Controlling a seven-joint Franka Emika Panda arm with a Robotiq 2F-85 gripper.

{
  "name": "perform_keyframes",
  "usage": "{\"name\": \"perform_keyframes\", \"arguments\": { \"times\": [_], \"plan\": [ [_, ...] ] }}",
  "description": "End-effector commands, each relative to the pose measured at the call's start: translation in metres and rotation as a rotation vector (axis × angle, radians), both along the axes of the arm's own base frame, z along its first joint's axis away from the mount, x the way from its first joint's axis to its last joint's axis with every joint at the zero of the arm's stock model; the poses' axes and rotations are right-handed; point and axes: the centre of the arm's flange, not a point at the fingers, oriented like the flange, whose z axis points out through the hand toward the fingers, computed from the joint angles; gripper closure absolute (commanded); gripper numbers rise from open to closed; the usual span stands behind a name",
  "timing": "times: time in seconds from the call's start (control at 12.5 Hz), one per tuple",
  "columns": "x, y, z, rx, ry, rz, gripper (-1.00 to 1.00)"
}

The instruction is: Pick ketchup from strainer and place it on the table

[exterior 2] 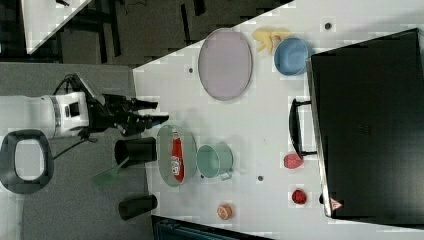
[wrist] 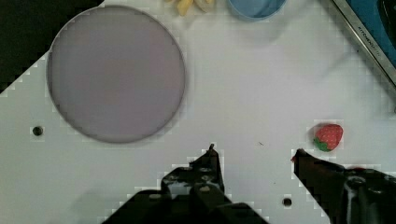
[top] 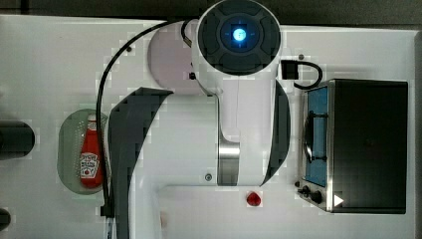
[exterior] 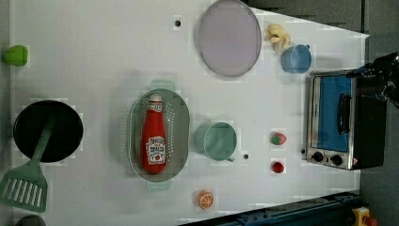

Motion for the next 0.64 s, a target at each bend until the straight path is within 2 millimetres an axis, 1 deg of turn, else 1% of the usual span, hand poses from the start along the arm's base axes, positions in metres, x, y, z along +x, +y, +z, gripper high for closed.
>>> {"name": "perform_keyframes", "arguments": {
  "times": [0.08,0.16,0.24,0.4,0.48,0.64],
  "plan": [
    [-0.089,-0.012,0.075,0.008,-0.003,-0.206,-0.59],
    [-0.088,-0.005,0.074,0.006,-0.003,-0.193,-0.81],
    [-0.087,0.007,0.072,0.003,0.000,-0.171,-0.99],
    [-0.083,0.046,0.064,-0.009,0.005,-0.097,-1.00],
    [-0.081,0.071,0.060,-0.016,0.002,-0.050,-1.00],
    [-0.082,0.127,0.048,-0.031,0.003,0.057,-1.00]
  ]
}}
